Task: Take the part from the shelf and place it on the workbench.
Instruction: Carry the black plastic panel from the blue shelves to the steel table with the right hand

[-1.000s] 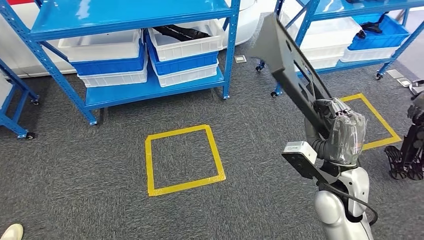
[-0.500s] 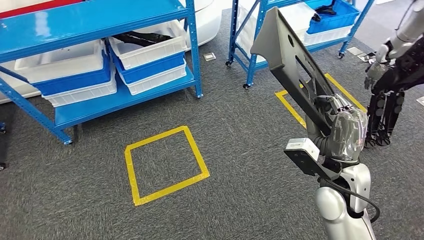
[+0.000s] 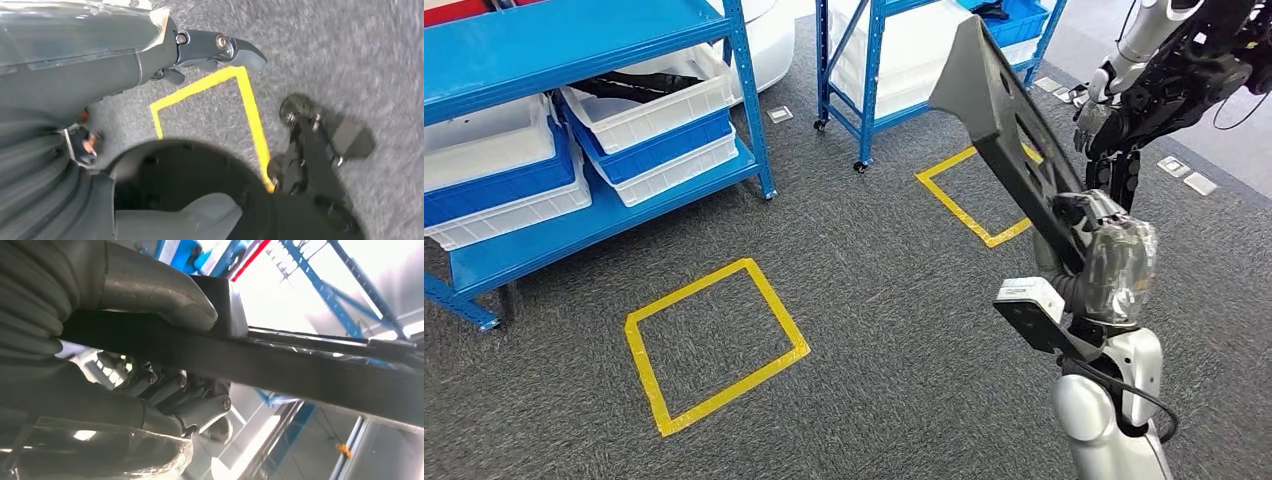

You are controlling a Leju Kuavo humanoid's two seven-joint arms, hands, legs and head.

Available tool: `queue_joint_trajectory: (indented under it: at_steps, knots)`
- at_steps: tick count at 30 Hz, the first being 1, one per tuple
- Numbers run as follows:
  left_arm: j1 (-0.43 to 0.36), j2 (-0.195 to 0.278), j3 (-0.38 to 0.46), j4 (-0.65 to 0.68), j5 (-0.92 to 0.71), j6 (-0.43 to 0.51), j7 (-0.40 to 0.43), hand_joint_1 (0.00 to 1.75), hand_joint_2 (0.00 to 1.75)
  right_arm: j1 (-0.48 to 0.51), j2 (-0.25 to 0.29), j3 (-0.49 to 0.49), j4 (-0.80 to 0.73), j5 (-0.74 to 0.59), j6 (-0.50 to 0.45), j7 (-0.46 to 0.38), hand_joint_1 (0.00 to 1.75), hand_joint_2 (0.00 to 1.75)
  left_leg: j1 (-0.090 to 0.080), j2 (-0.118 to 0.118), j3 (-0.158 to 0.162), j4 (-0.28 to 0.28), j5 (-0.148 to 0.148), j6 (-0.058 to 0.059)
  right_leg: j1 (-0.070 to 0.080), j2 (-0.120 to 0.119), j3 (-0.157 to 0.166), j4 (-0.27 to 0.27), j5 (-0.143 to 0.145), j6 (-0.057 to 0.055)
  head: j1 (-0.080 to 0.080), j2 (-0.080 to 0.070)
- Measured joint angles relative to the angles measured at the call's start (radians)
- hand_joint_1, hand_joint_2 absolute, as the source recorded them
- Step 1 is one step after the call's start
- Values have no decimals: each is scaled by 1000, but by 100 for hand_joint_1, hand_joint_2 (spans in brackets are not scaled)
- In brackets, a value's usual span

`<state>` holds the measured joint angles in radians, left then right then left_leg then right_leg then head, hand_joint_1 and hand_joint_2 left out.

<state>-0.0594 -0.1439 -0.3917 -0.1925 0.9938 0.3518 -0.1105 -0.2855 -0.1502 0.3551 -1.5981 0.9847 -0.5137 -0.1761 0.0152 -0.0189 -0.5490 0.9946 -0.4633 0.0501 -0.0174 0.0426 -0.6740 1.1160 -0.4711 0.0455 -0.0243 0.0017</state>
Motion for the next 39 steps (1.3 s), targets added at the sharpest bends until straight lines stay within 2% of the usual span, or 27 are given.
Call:
queue_joint_trajectory:
  at_steps: [2, 3, 4, 5, 6, 7, 9, 11, 12, 14, 16, 17, 18, 19, 23, 24, 25, 27, 28, 29, 31, 33, 34, 35, 36, 37, 39]
  knots:
    - [7, 6, 0, 0, -5, -25, -7, 0, 175, 3, 0, 3, 1, 0, -1, 0, 175, 175, -3, 29, -2, 0, -1, 2, -1, -28, -61, 132, -50, 0, 6, 0]
    - [9, 10, 0, 0, -6, -34, -9, 0, 175, 7, 0, 5, 1, 1, -1, 0, 175, 175, -3, 43, -2, 0, -1, 2, -3, -32, -77, 169, -60, 4, 6, 0]
    - [10, 13, 0, 0, -4, -33, -9, 0, 175, 11, 0, 6, 1, 2, -1, 2, 175, 175, -4, 56, -2, 0, -2, 2, -5, -35, -72, 165, -55, 11, 7, 0]
    - [10, 13, 0, 0, -1, -21, -6, 0, 175, 14, 1, 8, 1, 2, -1, 3, 175, 175, -4, 70, -2, 0, -3, 1, -6, -42, -44, 118, -36, 20, 8, 0]
    - [9, 12, 1, 0, 2, -5, -3, 0, 175, 14, 1, 9, 1, 2, -1, 5, 175, 175, -4, 80, 0, 1, -4, -2, -7, -60, 1, 41, -10, 27, 8, 0]
    - [8, 9, 1, 1, 4, 13, 0, 0, 175, 13, 2, 11, 1, 2, -1, 5, 175, 175, -7, 90, 2, 1, -6, -5, -6, -83, 45, -33, 11, 29, 9, 0]
    - [4, 2, 2, 0, 8, 43, 8, 0, 175, 8, 8, 14, 2, 1, 2, 1, 175, 175, -13, 107, 6, 1, -11, -15, -1, -110, 92, -116, 32, 19, 8, 0]
    - [-2, -4, 6, 0, 14, 62, 18, 0, 175, 0, 15, 18, 6, -2, 8, -6, 175, 175, -14, 125, 9, 0, -12, -26, 3, -95, 91, -121, 35, 4, 8, 0]
    - [-5, -6, 8, 0, 17, 69, 23, 0, 175, -4, 18, 20, 8, -3, 13, -8, 175, 175, -11, 123, 10, 2, -16, -32, 0, -84, 89, -123, 37, -2, 7, 0]
    - [-9, -9, 14, 0, 22, 78, 34, 0, 175, -17, 26, 24, 12, -4, 19, -10, 175, 175, -6, 84, -5, 44, -50, -42, -7, -63, 87, -126, 43, -16, 3, 0]
    - [-8, -10, 20, 0, 24, 87, 40, 0, 175, -29, 33, 29, 17, -6, 25, -11, 175, 175, -3, 32, -61, 170, -120, -47, -9, -42, 85, -127, 46, -26, -6, 0]
    - [-8, -11, 22, 0, 25, 92, 40, 0, 175, -32, 35, 32, 20, -6, 26, -11, 175, 175, -3, 21, -95, 239, -149, -48, -7, -32, 84, -127, 47, -29, -9, 0]
    - [-8, -12, 23, 0, 25, 95, 40, 0, 175, -33, 35, 34, 24, -7, 27, -12, 175, 175, -3, 17, -120, 287, -161, -49, -6, -20, 83, -126, 47, -29, -10, 0]
    - [-8, -12, 25, 0, 26, 97, 39, 0, 175, -33, 35, 35, 26, -8, 27, -13, 175, 175, -3, 16, -131, 305, -156, -48, -5, -9, 83, -126, 47, -29, -10, 0]
    - [-7, -13, 25, 0, 26, 98, 35, 0, 175, -34, 34, 35, 30, -10, 27, -13, 175, 175, -3, 16, -125, 285, -129, -47, -6, 5, 85, -125, 47, -29, -10, 0]
    - [-7, -13, 26, 0, 26, 97, 33, 0, 175, -34, 34, 35, 30, -11, 27, -13, 175, 175, -2, 15, -114, 261, -114, -47, -6, 10, 85, -125, 47, -29, -10, 0]
    - [-6, -13, 26, 0, 22, 85, 20, 0, 175, -34, 33, 35, 31, -11, 25, -13, 175, 175, 0, -1, -85, 195, -86, -45, -5, 24, 81, -121, 48, -25, -10, 0]
    - [1, -2, 25, 0, 5, 11, -19, 0, 175, -29, 30, 35, 29, 0, 21, -6, 175, 175, 1, -17, -26, 61, -26, -32, -6, 61, 68, -117, 54, -7, -9, 0]
    - [6, 7, 24, 0, -4, -30, -37, 0, 175, -25, 28, 34, 26, 8, 19, -1, 175, 175, 2, -19, -7, 16, -8, -24, -5, 60, 56, -107, 53, 1, -8, 0]
    - [13, 17, 23, 0, -9, -62, -46, 0, 175, -21, 28, 35, 23, 17, 18, 5, 175, 175, 1, -3, -7, 12, -4, -15, -6, 42, 40, -84, 42, 4, -6, 0]
    - [23, 30, 23, 0, -11, -77, -51, 0, 175, -18, 28, 35, 20, 22, 18, 11, 175, 175, -1, 22, -8, 9, -1, -8, -4, -12, -16, 29, -10, -1, -1, 0]
    - [32, 39, 23, 1, -12, -82, -55, 0, 175, -14, 28, 35, 19, 24, 17, 14, 175, 175, -4, 49, -10, 10, -1, -6, -5, -29, -74, 155, -55, -1, 2, 0]
    - [33, 42, 23, 1, -13, -82, -56, 0, 175, -11, 28, 35, 18, 25, 17, 15, 175, 175, -5, 61, -11, 10, -2, -6, -5, -32, -82, 178, -60, 3, 3, 0]
    - [34, 44, 23, 2, -13, -81, -56, 0, 175, -9, 28, 35, 18, 25, 17, 16, 175, 175, -5, 73, -10, 10, -2, -6, -6, -37, -67, 154, -48, 9, 4, 0]
    - [33, 45, 23, 2, -13, -75, -55, 0, 175, -8, 28, 35, 18, 25, 17, 17, 175, 175, -5, 84, -9, 10, -4, -8, -6, -48, -30, 93, -26, 16, 4, 0]
    - [31, 44, 23, 2, -12, -60, -52, 0, 175, -9, 28, 35, 17, 25, 17, 18, 175, 175, -6, 94, -7, 11, -5, -10, -5, -72, 13, 14, -4, 20, 5, 0]
    - [23, 37, 23, 2, -8, -9, -40, 0, 175, -11, 26, 32, 16, 23, 16, 20, 175, 175, -12, 111, -3, 11, -10, -20, 0, -113, 76, -95, 23, 16, 5, 0]
